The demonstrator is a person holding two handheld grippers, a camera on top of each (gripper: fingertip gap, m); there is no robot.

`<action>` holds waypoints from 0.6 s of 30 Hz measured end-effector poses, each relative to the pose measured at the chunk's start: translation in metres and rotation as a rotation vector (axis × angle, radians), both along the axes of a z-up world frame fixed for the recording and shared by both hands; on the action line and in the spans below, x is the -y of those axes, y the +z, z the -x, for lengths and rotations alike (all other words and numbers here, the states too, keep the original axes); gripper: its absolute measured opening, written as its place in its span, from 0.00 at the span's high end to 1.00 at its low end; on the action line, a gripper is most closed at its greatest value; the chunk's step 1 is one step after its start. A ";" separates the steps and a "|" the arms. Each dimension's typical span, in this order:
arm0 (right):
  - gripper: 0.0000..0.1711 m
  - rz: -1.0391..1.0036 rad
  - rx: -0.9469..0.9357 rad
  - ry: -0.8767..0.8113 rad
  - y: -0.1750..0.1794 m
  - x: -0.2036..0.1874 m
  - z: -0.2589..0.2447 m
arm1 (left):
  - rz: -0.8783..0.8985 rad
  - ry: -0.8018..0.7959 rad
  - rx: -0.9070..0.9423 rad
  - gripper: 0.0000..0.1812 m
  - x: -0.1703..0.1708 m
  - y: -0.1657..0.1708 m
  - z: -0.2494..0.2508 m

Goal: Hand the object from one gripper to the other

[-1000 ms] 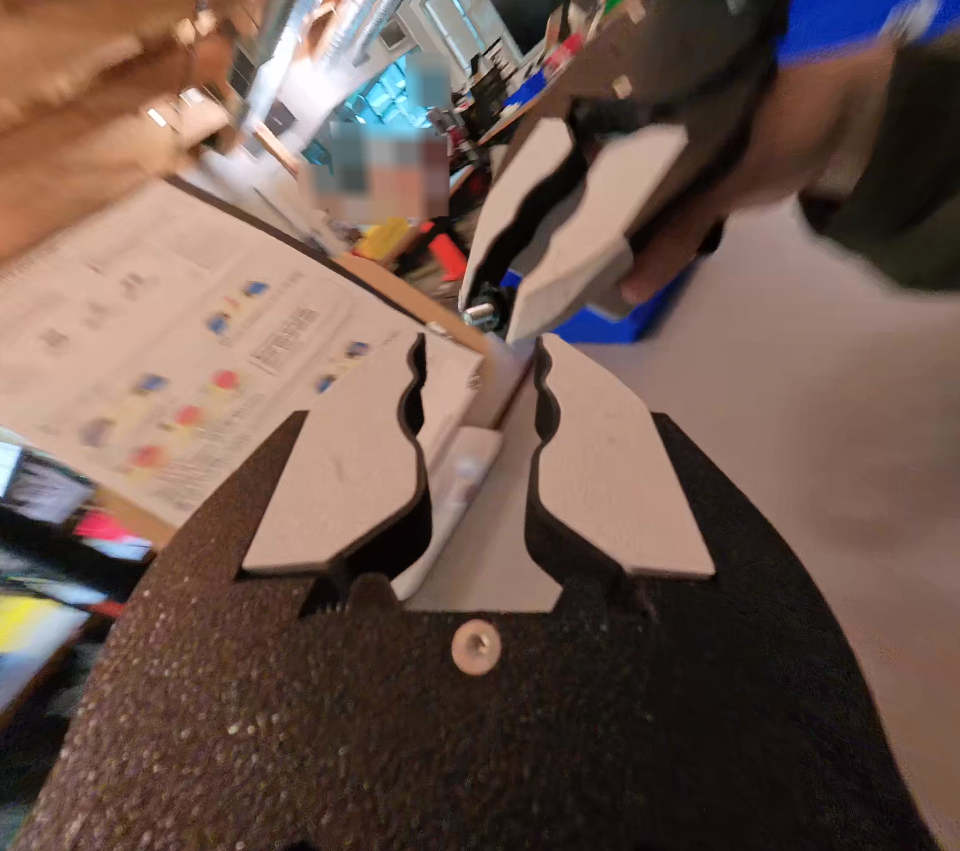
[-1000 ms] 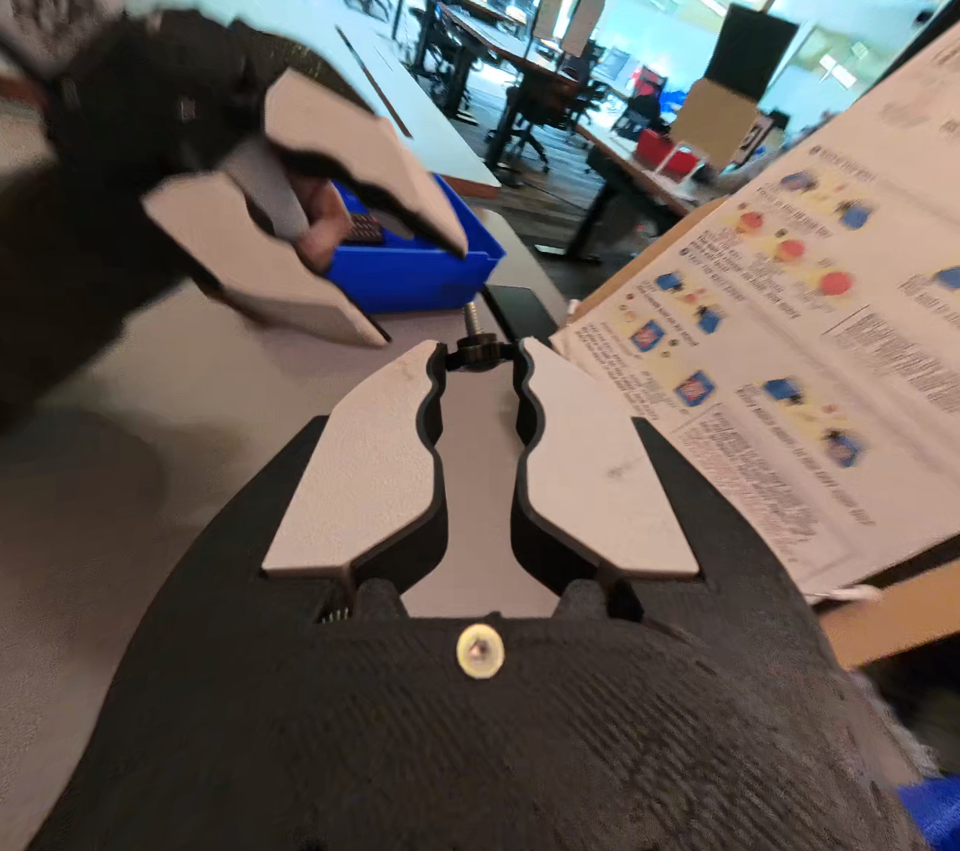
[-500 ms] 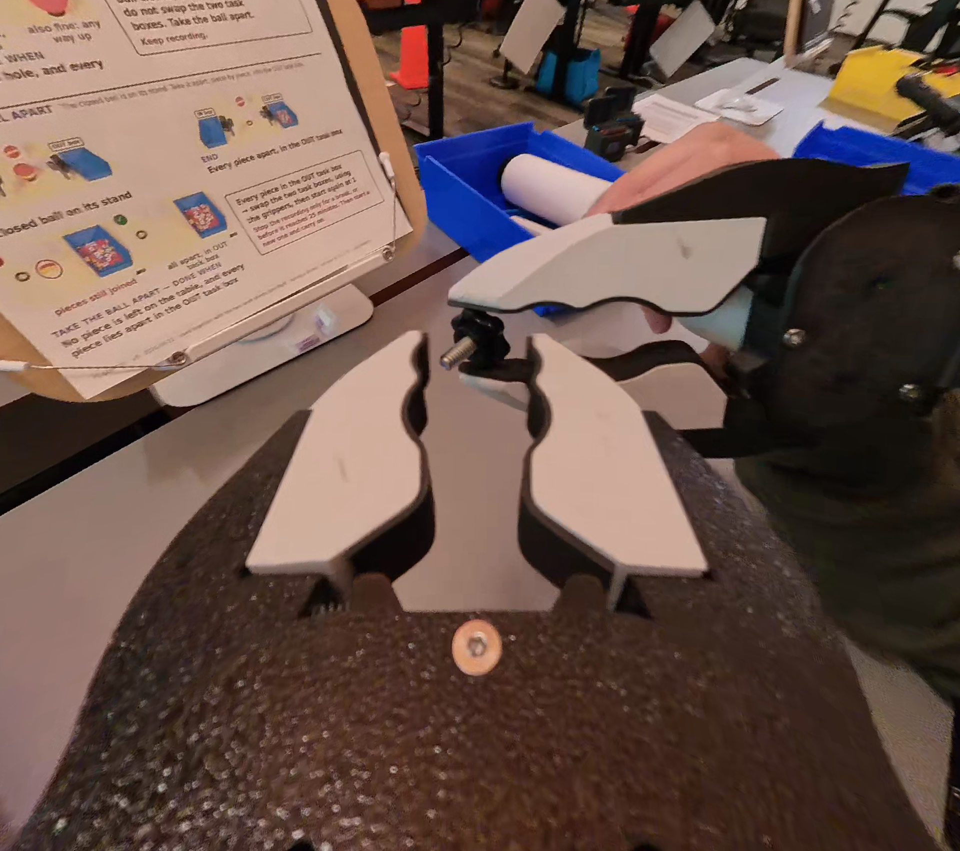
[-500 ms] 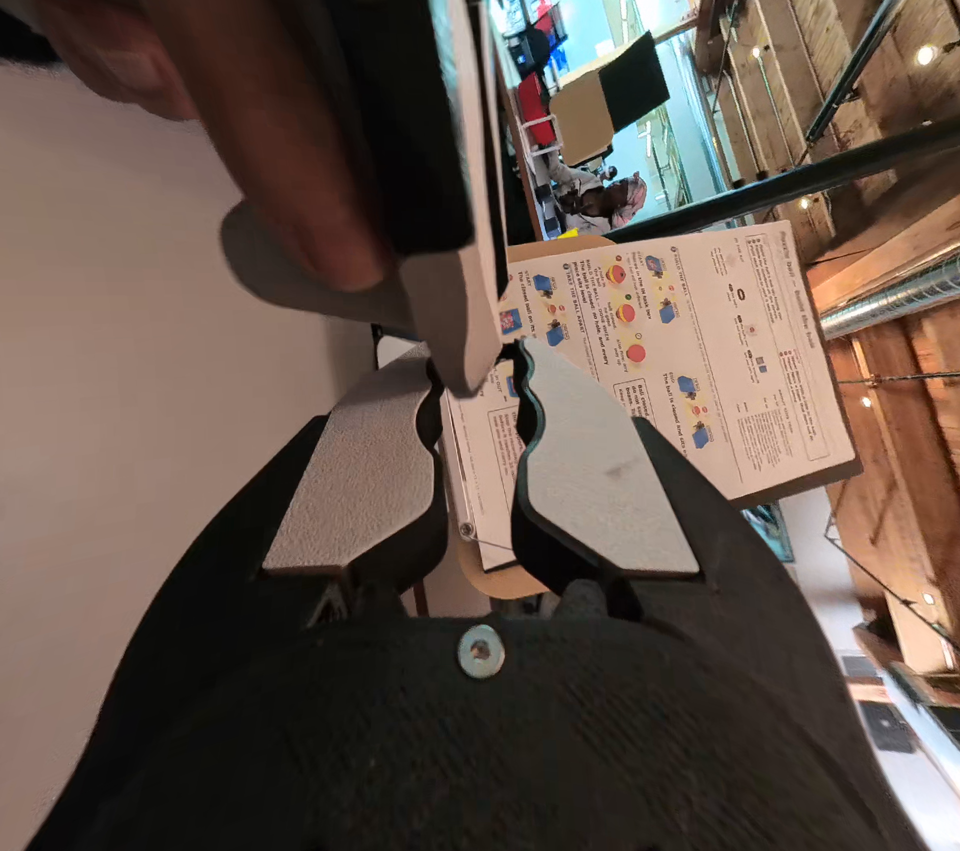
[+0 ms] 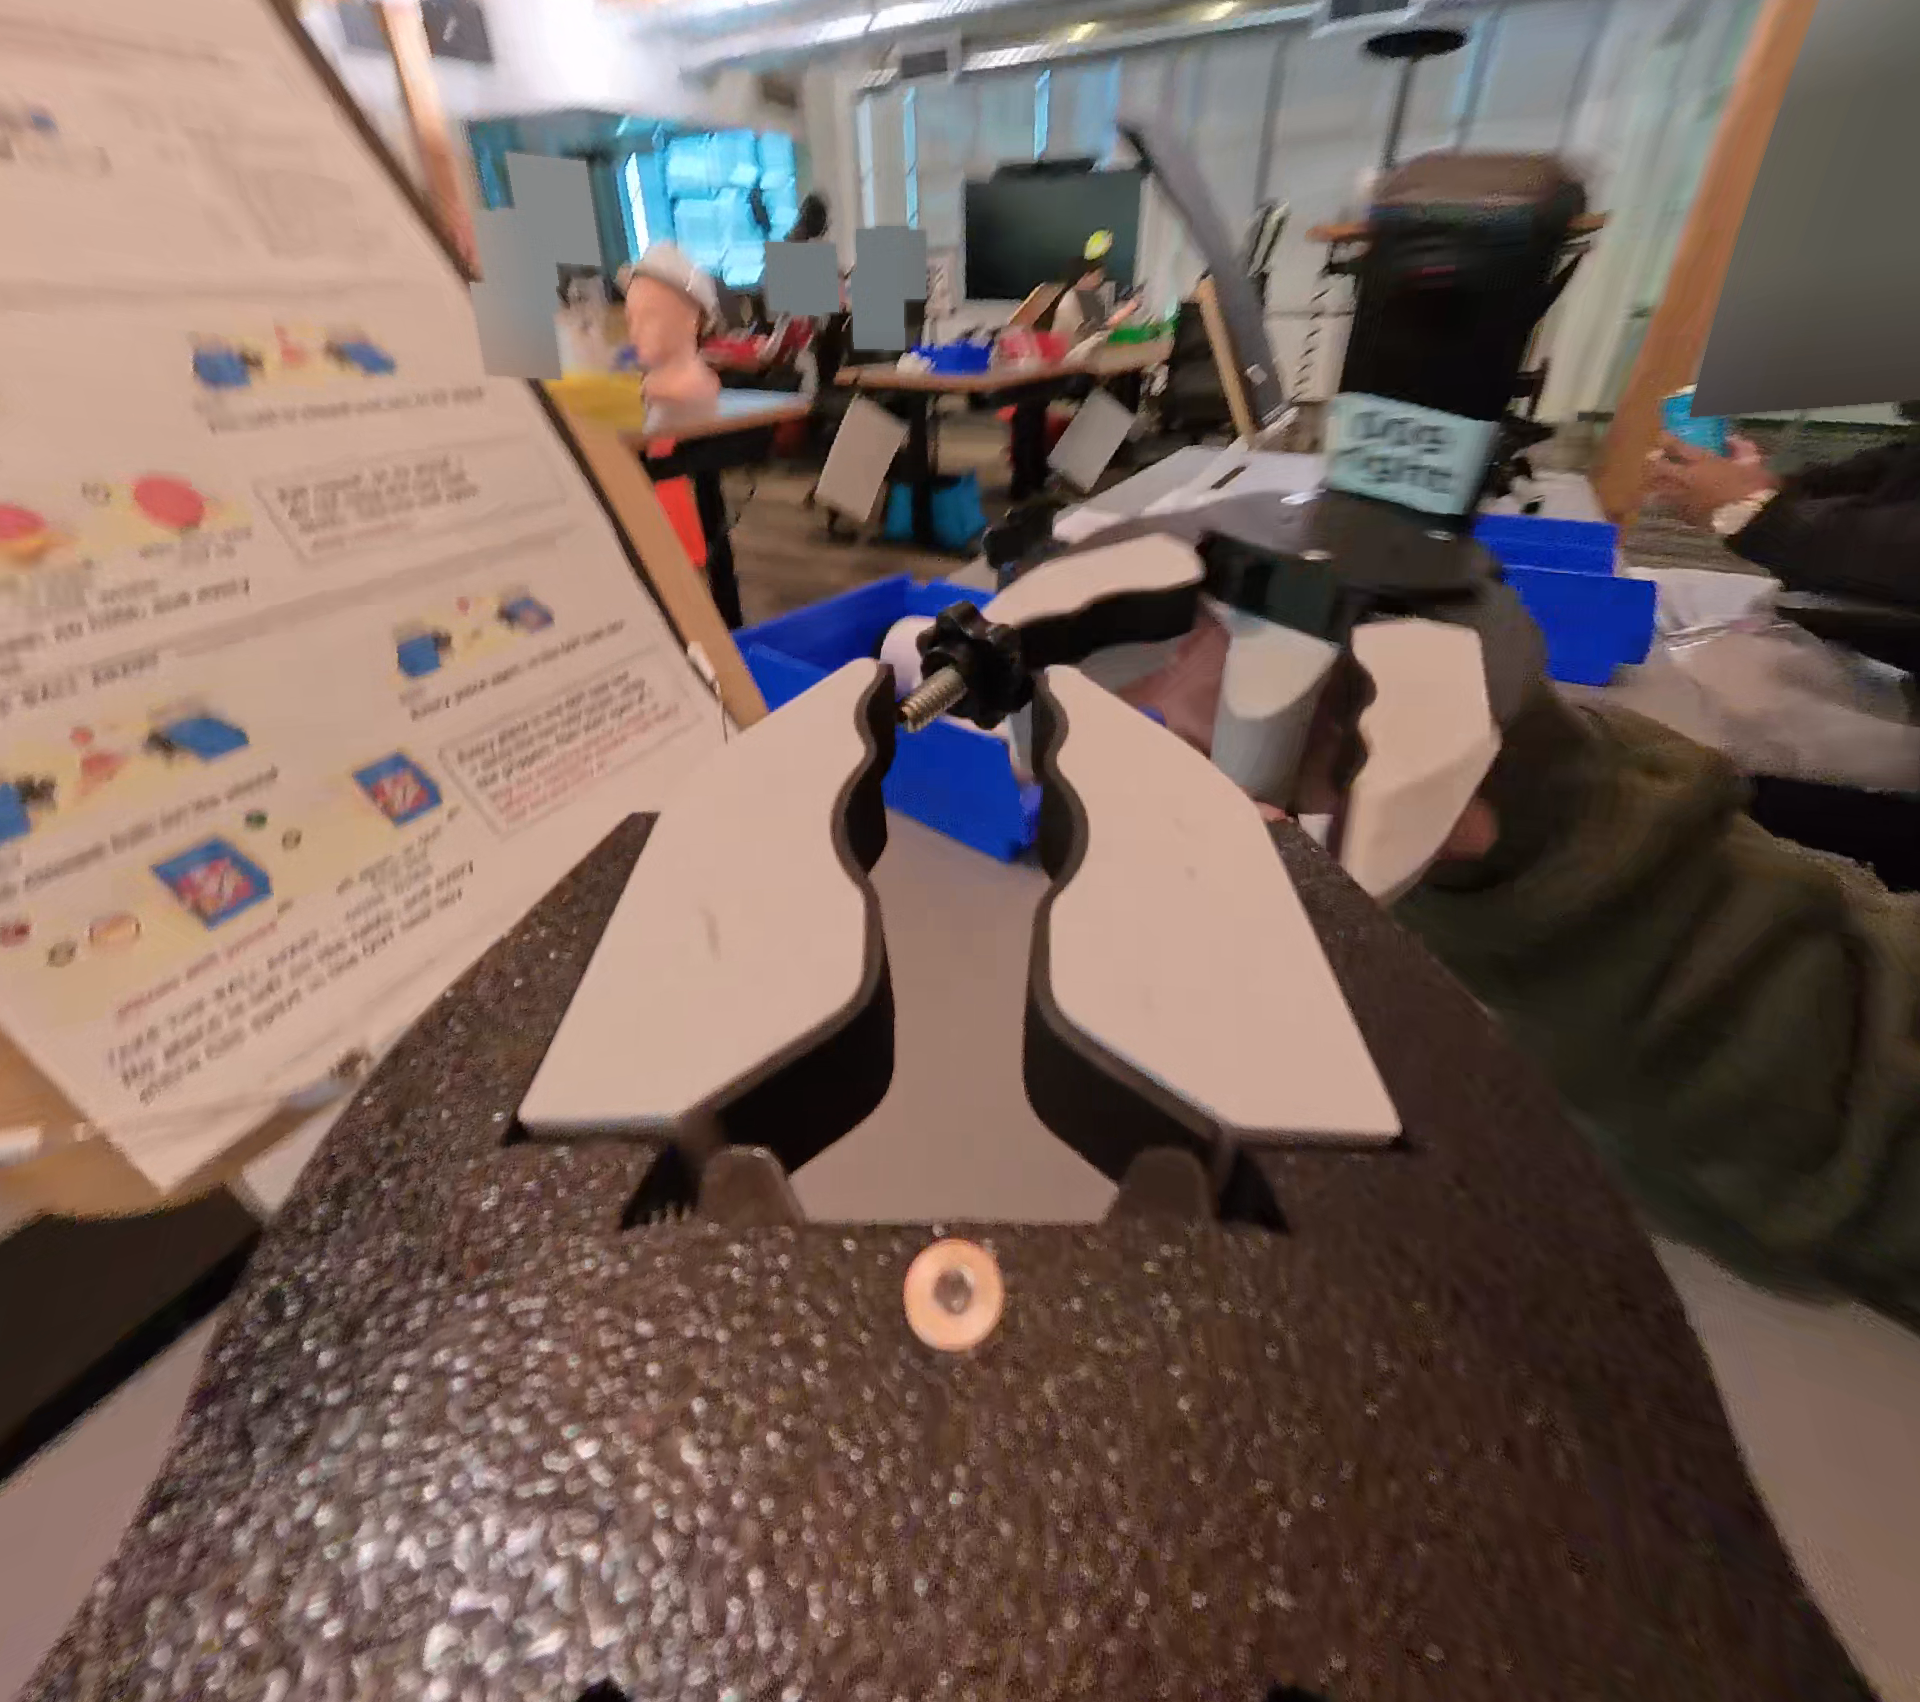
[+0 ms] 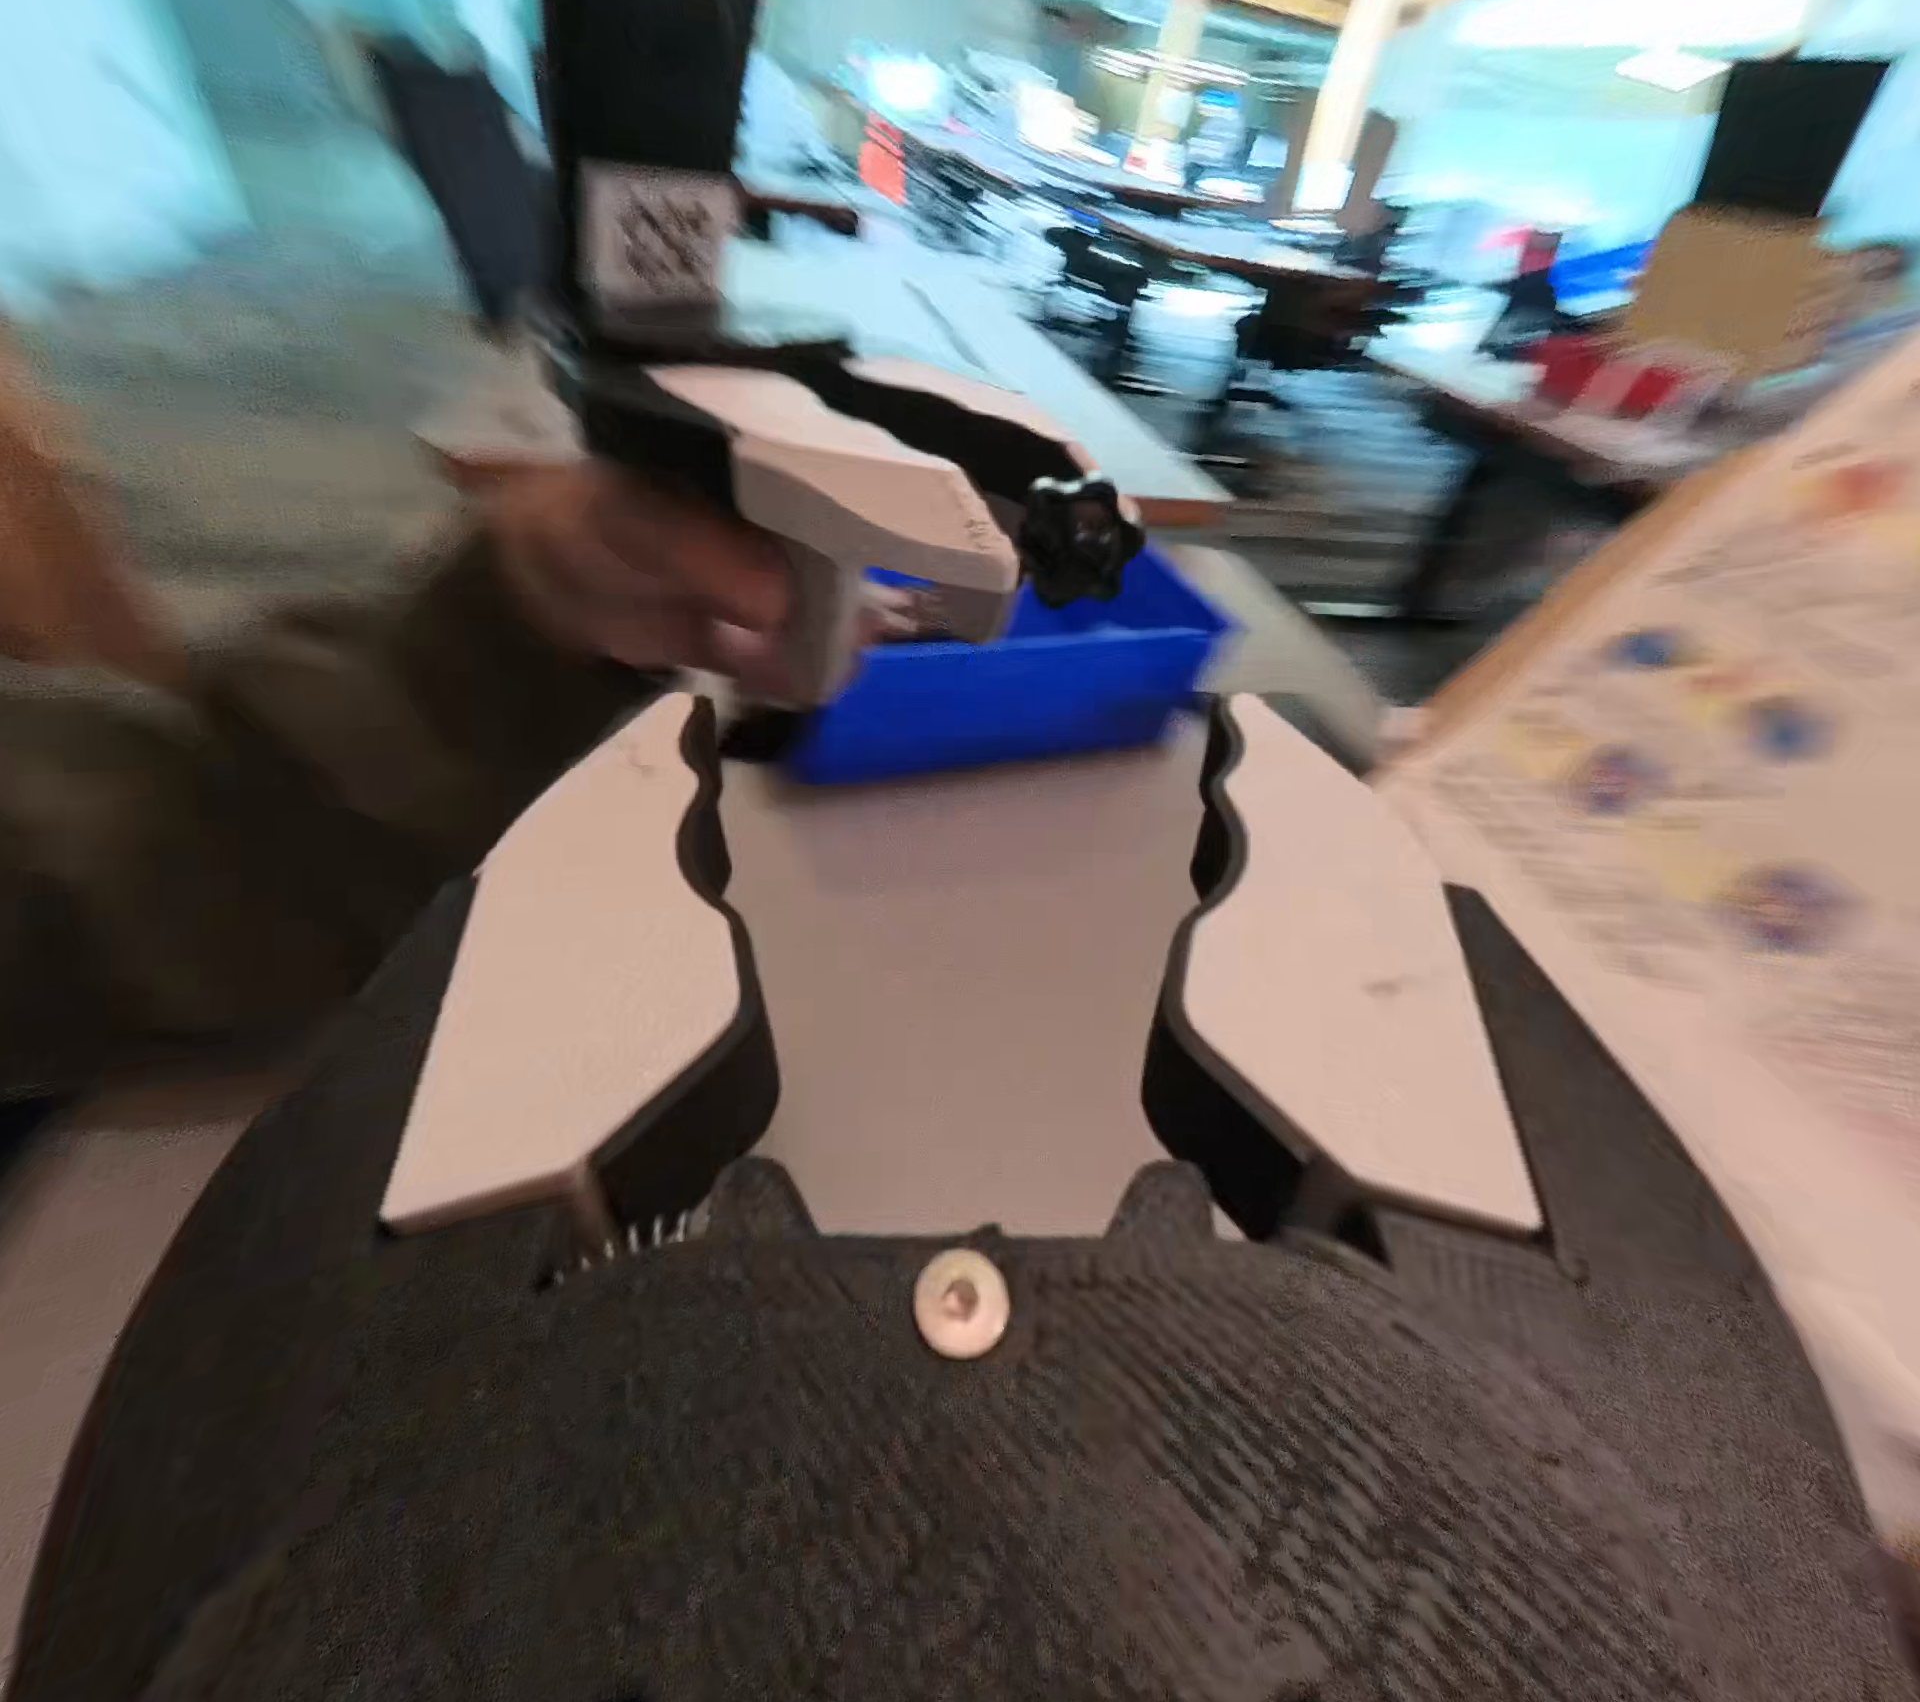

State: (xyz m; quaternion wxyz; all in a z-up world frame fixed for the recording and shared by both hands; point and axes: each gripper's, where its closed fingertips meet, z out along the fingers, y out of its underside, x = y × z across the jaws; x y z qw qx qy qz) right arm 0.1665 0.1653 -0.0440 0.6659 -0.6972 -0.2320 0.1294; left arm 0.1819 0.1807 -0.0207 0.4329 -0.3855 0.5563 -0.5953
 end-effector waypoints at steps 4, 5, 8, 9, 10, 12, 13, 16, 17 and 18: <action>0.54 0.048 -0.434 0.178 0.021 0.008 0.001 | -0.142 -0.031 0.153 0.87 0.002 0.010 0.013; 0.56 0.070 -0.493 0.156 0.021 0.004 -0.005 | -0.211 -0.025 0.178 0.87 0.004 0.009 0.014; 0.57 0.112 -0.622 0.166 0.019 -0.002 -0.010 | -0.489 0.051 0.221 0.87 0.013 0.003 0.012; 0.57 0.119 -0.653 0.188 0.020 -0.002 -0.008 | -0.577 0.082 0.224 0.87 0.015 -0.001 0.009; 0.60 0.118 -0.665 0.206 0.021 -0.002 -0.006 | -0.641 0.115 0.225 0.87 0.015 -0.003 0.006; 0.63 0.101 -0.632 0.177 0.019 -0.005 -0.007 | -0.705 0.149 0.212 0.87 0.016 -0.007 0.000; 0.68 0.080 -0.605 0.141 0.018 -0.006 -0.010 | -0.721 0.152 0.209 0.87 0.018 -0.009 -0.001; 0.84 0.042 -0.536 0.135 0.019 -0.002 -0.008 | -0.753 0.157 0.202 0.87 0.019 -0.012 -0.004; 0.86 0.040 -0.525 0.144 0.019 -0.001 -0.008 | -0.751 0.157 0.205 0.87 0.020 -0.012 -0.004; 0.86 0.028 -0.497 0.150 0.020 0.000 -0.008 | -0.737 0.155 0.205 0.87 0.021 -0.012 -0.005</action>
